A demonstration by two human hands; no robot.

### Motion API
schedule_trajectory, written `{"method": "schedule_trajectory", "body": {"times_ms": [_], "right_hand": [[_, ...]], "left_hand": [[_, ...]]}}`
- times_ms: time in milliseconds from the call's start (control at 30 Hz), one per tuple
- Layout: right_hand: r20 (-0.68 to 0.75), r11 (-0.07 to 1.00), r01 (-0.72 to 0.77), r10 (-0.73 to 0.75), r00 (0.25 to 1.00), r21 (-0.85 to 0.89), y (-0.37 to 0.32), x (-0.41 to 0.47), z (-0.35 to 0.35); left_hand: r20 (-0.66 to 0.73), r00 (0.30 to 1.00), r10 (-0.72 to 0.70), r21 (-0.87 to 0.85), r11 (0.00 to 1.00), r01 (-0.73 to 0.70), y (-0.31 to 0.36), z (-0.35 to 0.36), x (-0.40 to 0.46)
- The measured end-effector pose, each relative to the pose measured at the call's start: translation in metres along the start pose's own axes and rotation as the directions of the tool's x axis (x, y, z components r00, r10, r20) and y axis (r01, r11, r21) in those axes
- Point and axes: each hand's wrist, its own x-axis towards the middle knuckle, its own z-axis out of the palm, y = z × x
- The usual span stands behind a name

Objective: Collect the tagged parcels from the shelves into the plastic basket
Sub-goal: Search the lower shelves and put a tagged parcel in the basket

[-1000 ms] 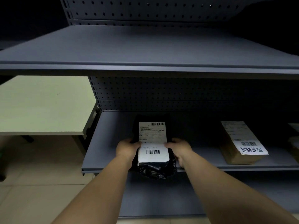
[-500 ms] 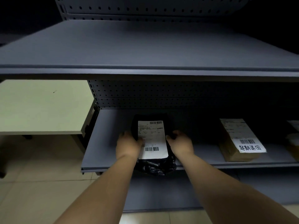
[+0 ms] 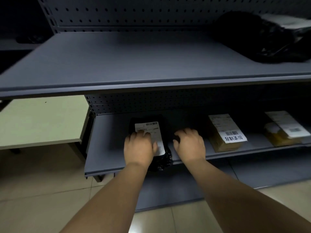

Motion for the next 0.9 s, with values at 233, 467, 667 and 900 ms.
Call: {"method": "schedule_trajectory", "body": {"times_ms": [233,467,667,900], "right_hand": [[-0.020,0.999,-0.045,0.045,0.999,0.000,0.035,-0.022,-0.024],[-0.024,0.998,-0.049,0.049,0.998,0.030,0.099,-0.040,-0.051],[0.001,1.000,-0.020,0.020,1.000,0.018,0.170,-0.061,-0.080],[-0.023,0.999,0.001,0.000,1.000,0.045,0.241,-0.078,-0.102]], "left_hand": [[-0.031,0.999,0.040,-0.041,0.998,-0.041,0.035,-0.010,-0.016],[-0.033,0.999,0.003,-0.063,0.998,-0.005,0.101,-0.016,-0.044],[-0.060,0.997,-0.058,-0.091,0.994,0.053,0.176,-0.018,-0.071],[-0.090,0.988,-0.127,-0.109,0.987,0.117,0.246,-0.017,-0.091]]}}
